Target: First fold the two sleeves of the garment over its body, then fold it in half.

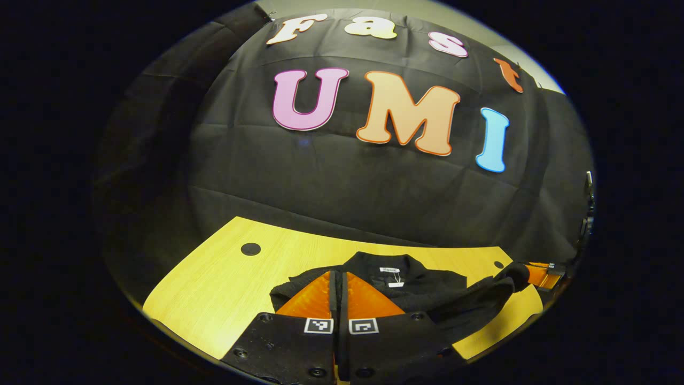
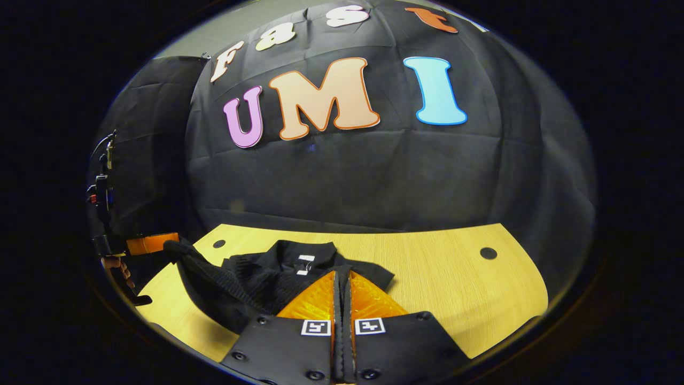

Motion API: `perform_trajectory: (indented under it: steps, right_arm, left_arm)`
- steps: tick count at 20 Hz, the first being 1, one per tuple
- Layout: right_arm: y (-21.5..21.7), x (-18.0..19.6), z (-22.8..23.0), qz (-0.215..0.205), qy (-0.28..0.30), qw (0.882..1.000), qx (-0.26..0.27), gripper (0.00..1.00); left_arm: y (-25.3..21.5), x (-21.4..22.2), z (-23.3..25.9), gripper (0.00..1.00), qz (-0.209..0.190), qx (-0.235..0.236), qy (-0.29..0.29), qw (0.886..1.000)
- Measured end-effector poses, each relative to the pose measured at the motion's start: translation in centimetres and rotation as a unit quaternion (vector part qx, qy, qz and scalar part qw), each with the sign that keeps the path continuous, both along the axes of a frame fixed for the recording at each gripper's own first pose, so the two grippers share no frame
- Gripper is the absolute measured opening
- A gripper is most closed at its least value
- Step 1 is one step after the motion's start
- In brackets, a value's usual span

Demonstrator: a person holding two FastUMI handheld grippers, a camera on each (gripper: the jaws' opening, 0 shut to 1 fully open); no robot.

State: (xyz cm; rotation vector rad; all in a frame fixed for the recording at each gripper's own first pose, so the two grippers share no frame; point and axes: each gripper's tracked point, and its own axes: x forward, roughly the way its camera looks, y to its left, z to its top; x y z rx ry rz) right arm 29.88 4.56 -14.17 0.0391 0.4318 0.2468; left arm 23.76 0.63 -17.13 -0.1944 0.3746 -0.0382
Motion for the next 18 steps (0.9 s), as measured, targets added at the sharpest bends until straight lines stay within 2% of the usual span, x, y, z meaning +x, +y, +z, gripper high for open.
perform_trajectory:
  steps: [3,8,13,16,17,18]
  right_arm:
    - [0.7,4.1,-1.1,0.004,0.003,1.000,0.009,0.02]
    - [1.4,8.6,-5.6,0.011,0.033,0.999,0.002,0.02]
    - [1.5,11.4,-8.3,0.011,0.052,0.999,0.005,0.02]
    - [1.7,11.9,-9.3,0.010,0.066,0.997,0.031,0.02]
    - [1.4,12.3,-9.6,0.004,0.070,0.997,0.038,0.04]
    - [0.8,12.5,-9.3,-0.005,0.070,0.997,0.045,0.09]
  left_arm:
    - [0.3,2.9,-1.9,0.00,0.017,0.004,0.007,1.000]
    - [0.1,6.2,-5.9,0.00,0.023,0.021,0.032,0.999]
    - [0.1,8.3,-8.6,0.00,0.032,0.037,0.047,0.998]
    - [0.0,8.8,-9.9,0.00,0.033,0.055,0.056,0.996]
    - [0.0,9.0,-10.2,0.00,0.033,0.059,0.057,0.996]
    - [0.1,9.1,-10.3,0.00,0.036,0.065,0.058,0.996]
